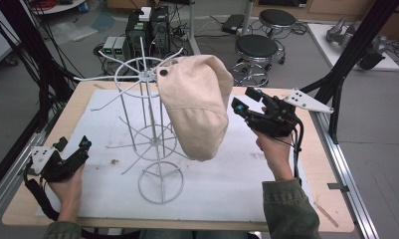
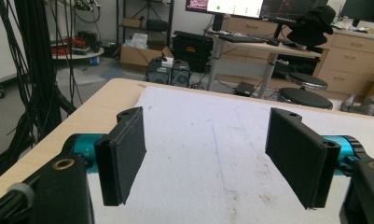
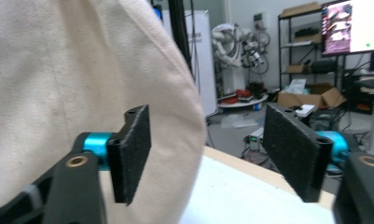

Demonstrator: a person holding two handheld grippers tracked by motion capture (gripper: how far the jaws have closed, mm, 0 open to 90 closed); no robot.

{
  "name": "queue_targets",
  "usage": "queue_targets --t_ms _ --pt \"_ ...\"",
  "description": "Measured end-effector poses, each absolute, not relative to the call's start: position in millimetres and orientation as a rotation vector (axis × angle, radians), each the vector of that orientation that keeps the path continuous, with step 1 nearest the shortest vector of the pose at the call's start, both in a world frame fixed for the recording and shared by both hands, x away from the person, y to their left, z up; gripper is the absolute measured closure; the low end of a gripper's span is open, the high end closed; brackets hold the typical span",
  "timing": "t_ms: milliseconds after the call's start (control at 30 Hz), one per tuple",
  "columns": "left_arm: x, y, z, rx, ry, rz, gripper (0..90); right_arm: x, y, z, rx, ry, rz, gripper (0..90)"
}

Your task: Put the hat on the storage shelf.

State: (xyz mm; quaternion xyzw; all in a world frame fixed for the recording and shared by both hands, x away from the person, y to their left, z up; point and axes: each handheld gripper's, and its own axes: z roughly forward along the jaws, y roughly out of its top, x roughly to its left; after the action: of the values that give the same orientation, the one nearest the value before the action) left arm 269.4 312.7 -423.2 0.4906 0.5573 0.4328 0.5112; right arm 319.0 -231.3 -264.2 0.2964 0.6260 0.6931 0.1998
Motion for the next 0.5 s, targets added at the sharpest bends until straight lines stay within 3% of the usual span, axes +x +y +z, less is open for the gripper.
queue_targets --t_ms 233,500 --pt "269 312 -423 1.176 1.337 1.047 28.7 306 -237 -270 0.884 1.602 1.799 11.3" --pt "267 313 -422 1.170 1.338 1.049 28.7 294 -246 -272 0.887 1.604 1.684 9.5"
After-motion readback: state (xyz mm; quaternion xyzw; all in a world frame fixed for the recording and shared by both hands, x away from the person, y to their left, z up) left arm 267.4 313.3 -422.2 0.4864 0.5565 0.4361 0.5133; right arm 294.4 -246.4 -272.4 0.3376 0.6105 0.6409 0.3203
